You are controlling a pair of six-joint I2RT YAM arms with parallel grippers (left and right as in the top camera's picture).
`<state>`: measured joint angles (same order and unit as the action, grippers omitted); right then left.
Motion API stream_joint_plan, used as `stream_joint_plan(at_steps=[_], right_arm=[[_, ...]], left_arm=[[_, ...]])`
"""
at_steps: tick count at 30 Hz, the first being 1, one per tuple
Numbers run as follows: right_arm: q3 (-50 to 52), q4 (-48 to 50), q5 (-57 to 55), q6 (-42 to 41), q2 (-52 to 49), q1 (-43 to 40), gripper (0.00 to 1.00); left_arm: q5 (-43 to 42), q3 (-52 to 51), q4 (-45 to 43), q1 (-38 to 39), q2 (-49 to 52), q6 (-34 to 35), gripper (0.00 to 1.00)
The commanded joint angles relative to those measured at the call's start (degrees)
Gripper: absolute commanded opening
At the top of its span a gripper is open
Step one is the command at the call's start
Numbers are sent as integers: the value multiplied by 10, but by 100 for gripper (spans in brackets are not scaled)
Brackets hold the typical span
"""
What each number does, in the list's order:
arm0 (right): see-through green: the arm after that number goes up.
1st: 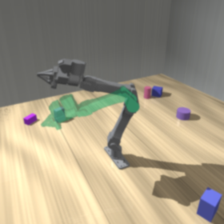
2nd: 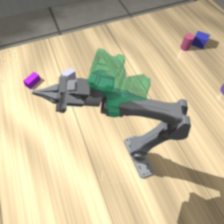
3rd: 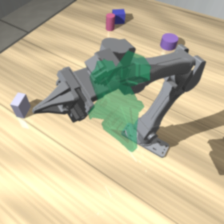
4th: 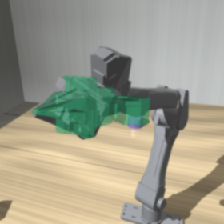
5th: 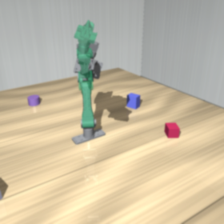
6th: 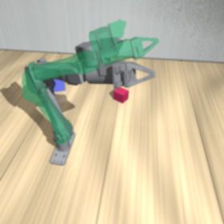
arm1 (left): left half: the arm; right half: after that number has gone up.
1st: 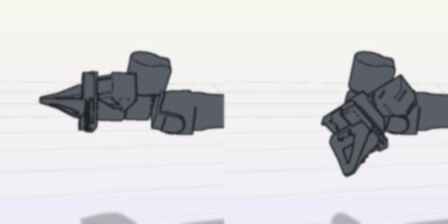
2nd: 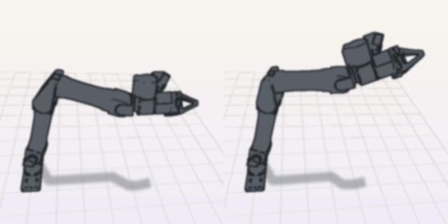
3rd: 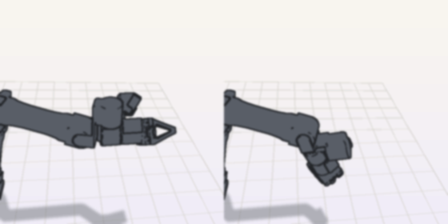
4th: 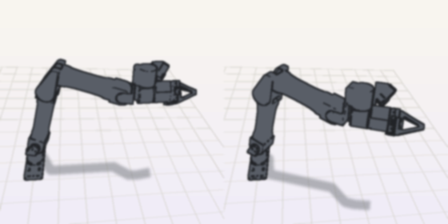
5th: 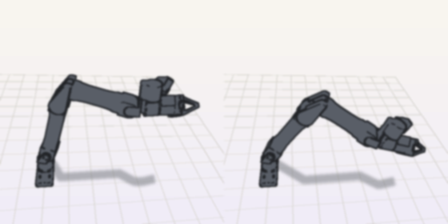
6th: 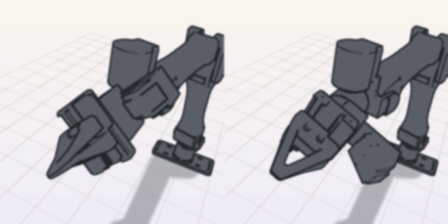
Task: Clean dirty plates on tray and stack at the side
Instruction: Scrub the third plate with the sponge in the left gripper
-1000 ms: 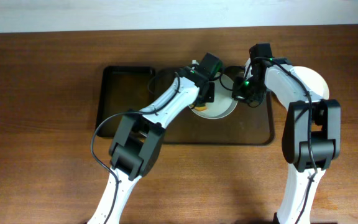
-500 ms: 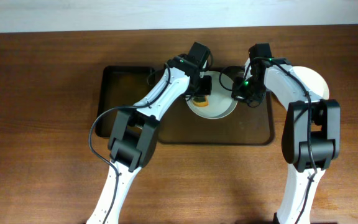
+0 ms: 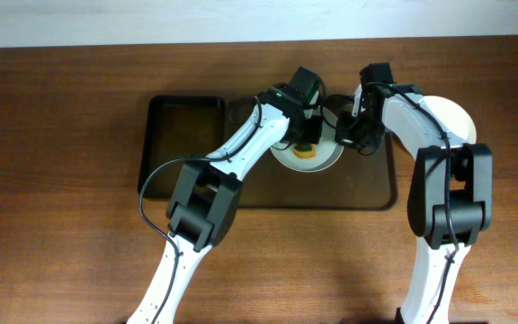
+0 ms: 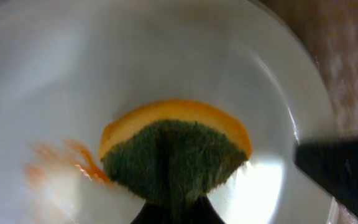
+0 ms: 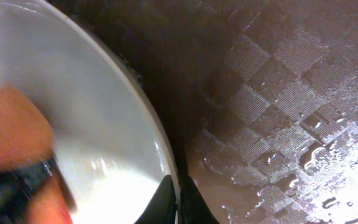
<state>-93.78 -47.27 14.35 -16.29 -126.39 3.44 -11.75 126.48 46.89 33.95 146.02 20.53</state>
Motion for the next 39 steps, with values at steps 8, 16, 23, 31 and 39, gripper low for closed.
stream_joint_plan(at_steps=[8,16,23,31,39], right_arm=[[8,0,-12,0,-5,11,4],[8,2,-12,0,-5,11,4],[8,0,-12,0,-5,11,4],[8,0,-14,0,-5,11,4],[8,0,-15,0,-5,11,4]], left_arm=[[274,-13,4,-7,32,-7,0],[1,-6,152,23,31,-34,0],[19,-6,66,15,31,-35,0],[132,-6,-70,0,31,-35,0],[258,-7,-37,0,32,49,0]])
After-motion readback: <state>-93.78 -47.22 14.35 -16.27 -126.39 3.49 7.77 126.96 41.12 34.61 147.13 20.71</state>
